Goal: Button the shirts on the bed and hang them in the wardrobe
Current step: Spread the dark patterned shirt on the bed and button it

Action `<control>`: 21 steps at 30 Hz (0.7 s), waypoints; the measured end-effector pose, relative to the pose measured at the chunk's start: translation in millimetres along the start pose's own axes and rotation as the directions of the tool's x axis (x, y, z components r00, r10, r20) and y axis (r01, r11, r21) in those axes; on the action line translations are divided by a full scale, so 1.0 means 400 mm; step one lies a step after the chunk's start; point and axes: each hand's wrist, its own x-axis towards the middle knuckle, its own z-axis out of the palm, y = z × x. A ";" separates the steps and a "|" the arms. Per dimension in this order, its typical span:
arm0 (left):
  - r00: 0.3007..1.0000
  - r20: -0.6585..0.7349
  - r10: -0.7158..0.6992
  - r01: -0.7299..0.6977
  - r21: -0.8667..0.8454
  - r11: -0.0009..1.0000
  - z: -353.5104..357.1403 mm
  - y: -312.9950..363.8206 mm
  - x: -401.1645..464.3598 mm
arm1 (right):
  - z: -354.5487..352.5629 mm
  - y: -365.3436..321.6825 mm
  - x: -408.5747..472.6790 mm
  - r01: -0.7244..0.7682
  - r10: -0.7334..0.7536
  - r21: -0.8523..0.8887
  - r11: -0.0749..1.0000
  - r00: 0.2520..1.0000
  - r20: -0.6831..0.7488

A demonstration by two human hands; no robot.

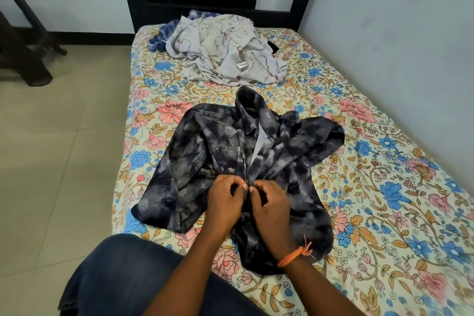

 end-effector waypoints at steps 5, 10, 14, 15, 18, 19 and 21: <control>0.999 0.038 0.018 -0.017 -0.035 0.999 -0.022 0.015 -0.028 | -0.015 -0.018 -0.002 -0.023 0.023 0.017 1.000 1.000 0.008; 0.993 -0.049 0.110 -0.098 0.196 0.976 -0.023 0.018 -0.049 | -0.026 -0.052 -0.013 -0.106 0.114 0.102 0.989 0.990 -0.078; 0.972 -0.084 0.219 -0.138 0.549 0.825 -0.016 0.034 -0.069 | -0.021 -0.069 -0.014 -0.032 0.037 0.064 0.997 0.996 -0.081; 0.964 -0.093 0.250 -0.157 0.558 0.815 -0.015 0.037 -0.073 | -0.019 -0.070 -0.015 -0.008 0.011 0.040 0.999 0.997 -0.073; 0.975 -0.121 0.184 -0.131 0.355 0.926 -0.021 0.037 -0.068 | -0.016 -0.068 -0.010 0.007 -0.005 0.022 1.000 0.997 -0.076; 0.986 -0.108 0.130 -0.098 0.261 0.960 -0.023 0.032 -0.062 | -0.015 -0.067 -0.010 0.007 -0.006 0.020 1.000 0.997 -0.075; 0.996 -0.067 0.052 -0.043 0.131 0.990 -0.020 0.017 -0.051 | -0.013 -0.064 -0.012 0.002 -0.001 0.019 1.000 0.998 -0.067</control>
